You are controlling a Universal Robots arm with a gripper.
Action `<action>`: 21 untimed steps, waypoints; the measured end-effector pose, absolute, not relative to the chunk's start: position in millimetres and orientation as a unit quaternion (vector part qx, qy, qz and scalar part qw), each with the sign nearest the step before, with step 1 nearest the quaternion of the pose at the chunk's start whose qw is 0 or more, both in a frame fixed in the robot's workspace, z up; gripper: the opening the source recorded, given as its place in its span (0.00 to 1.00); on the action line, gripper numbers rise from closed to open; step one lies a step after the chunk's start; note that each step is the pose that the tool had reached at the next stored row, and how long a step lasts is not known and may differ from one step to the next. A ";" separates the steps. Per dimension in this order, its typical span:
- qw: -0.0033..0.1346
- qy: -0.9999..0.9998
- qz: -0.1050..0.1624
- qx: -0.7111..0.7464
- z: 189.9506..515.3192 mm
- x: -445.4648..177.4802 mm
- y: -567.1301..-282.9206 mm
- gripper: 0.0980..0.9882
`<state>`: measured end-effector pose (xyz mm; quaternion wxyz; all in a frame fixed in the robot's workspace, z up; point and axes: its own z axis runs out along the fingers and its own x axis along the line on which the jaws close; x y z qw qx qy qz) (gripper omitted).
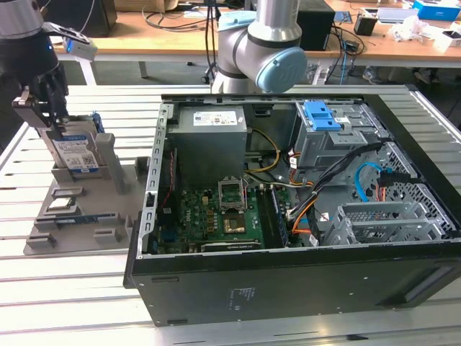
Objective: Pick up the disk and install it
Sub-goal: 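Pick up the disk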
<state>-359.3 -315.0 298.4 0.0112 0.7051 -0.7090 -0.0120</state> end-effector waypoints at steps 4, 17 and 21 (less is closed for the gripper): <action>0.011 -0.708 -0.012 0.706 292.1 -359.3 -314.9 0.50; 0.012 -0.708 -0.012 0.706 287.6 -359.3 -314.9 0.48; 0.012 -0.708 -0.012 0.706 287.6 -359.3 -314.9 0.30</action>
